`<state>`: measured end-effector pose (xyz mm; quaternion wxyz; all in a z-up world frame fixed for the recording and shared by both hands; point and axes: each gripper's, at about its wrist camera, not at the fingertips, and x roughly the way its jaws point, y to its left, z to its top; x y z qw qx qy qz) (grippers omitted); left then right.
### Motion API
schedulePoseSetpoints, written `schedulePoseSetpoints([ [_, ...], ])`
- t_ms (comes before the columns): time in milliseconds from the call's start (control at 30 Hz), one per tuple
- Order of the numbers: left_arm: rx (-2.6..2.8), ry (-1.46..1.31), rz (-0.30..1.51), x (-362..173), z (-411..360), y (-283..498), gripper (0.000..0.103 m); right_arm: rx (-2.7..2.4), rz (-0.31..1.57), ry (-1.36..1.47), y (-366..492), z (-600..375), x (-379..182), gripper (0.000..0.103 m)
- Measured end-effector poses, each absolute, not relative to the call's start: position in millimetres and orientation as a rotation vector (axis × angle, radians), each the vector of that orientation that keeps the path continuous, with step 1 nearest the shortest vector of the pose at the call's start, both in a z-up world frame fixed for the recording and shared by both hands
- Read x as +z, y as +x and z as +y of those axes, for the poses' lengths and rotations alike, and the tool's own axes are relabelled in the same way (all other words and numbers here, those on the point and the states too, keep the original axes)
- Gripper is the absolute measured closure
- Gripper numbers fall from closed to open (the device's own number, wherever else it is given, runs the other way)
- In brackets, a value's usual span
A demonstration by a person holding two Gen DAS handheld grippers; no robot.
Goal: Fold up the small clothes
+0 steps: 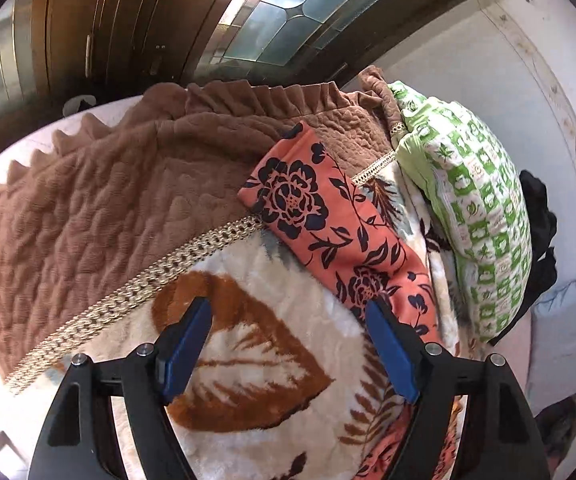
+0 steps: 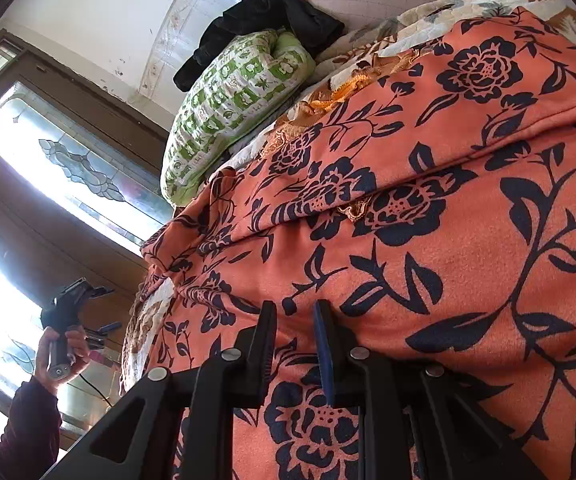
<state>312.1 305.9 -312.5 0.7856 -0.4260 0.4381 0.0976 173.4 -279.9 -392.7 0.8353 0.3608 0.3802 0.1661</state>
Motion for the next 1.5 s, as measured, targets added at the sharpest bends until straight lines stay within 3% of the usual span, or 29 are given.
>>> schedulePoseSetpoints([
  [300,0.144,-1.116,0.817,-361,309,360,0.027,0.351,0.803,0.764,174,-279,-392,0.081],
  [367,0.123,-1.127,0.789,-363,310,369,0.036,0.355,0.802,0.771,175,-279,-393,0.081],
  [433,0.124,-1.124,0.794,-371,311,379,0.071,0.357,0.8,0.775,176,-280,-393,0.081],
  [500,0.135,-1.11,0.8,-379,314,386,0.096,0.36,0.799,0.778,176,-281,-394,0.081],
  [533,0.138,-1.109,0.79,-380,315,387,0.098,0.361,0.798,0.782,176,-281,-394,0.081],
  [667,0.126,-1.0,0.75,-360,307,386,0.098,0.367,0.795,0.79,176,-282,-395,0.081],
  [867,0.028,-0.754,0.701,-276,257,382,0.098,0.372,0.787,0.801,174,-284,-395,0.081],
  [1167,-0.186,-0.401,0.727,-144,91,380,0.098,0.404,0.749,0.865,170,-292,-397,0.081],
  [1300,-0.296,-0.312,0.786,-128,-4,377,0.098,0.43,0.719,0.908,167,-297,-399,0.081],
  [1500,-0.467,-0.181,0.925,-153,-158,365,0.098,0.459,0.687,0.953,163,-303,-399,0.081],
])
